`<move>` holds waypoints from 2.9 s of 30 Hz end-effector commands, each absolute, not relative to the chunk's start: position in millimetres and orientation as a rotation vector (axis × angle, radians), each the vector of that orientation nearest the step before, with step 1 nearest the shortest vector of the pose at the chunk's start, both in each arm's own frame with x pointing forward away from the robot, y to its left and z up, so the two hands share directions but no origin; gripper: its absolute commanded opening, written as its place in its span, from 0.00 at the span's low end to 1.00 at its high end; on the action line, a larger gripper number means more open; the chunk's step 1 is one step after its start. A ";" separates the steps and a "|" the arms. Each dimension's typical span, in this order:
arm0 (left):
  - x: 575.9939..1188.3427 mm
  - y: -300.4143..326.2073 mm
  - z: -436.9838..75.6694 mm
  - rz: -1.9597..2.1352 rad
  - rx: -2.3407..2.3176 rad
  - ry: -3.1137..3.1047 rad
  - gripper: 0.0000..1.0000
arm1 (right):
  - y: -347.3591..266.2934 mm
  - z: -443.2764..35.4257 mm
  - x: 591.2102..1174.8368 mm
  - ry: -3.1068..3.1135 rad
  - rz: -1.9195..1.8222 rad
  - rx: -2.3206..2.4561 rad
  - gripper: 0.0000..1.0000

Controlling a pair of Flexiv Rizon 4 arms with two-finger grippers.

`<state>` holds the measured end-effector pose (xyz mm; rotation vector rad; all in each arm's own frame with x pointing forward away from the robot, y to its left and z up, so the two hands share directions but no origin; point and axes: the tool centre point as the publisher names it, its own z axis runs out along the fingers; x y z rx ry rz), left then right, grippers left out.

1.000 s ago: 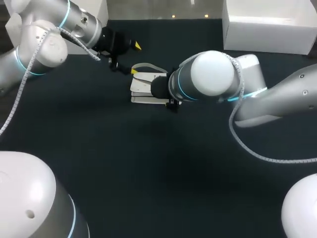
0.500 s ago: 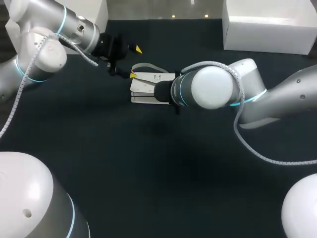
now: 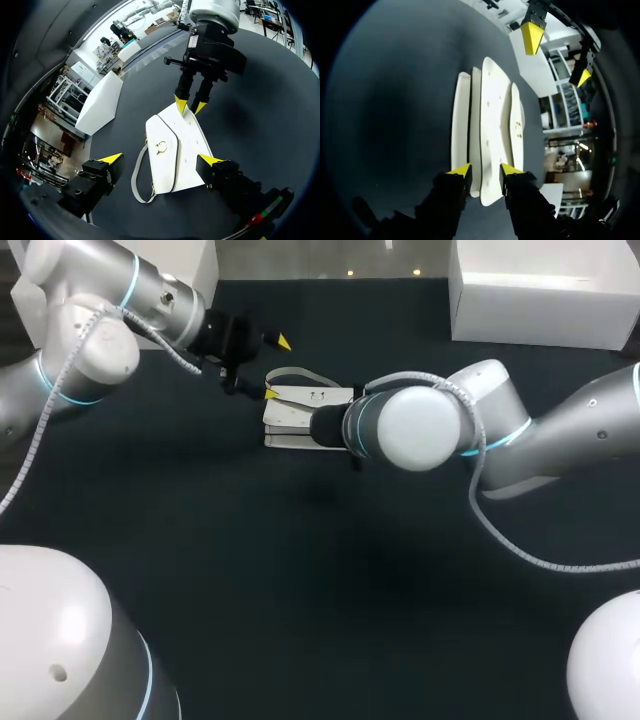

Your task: Pick up the bag, open it, inspect its contents, close it, and place it on the opposite side

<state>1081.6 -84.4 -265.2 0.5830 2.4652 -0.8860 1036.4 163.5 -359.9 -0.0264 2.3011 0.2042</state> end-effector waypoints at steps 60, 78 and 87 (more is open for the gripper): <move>1085.3 -103.6 -307.4 -0.874 0.737 2.465 0.78 | 163.1 -366.5 1046.9 2.275 0.168 0.034 0.00; 1105.5 -107.1 -333.0 -0.856 0.731 2.522 0.48 | 163.1 -366.5 1046.9 2.275 0.168 0.034 0.00; 1109.6 -106.0 -335.2 -0.851 0.715 2.528 0.00 | 163.1 -366.5 1046.9 2.275 0.168 0.034 0.00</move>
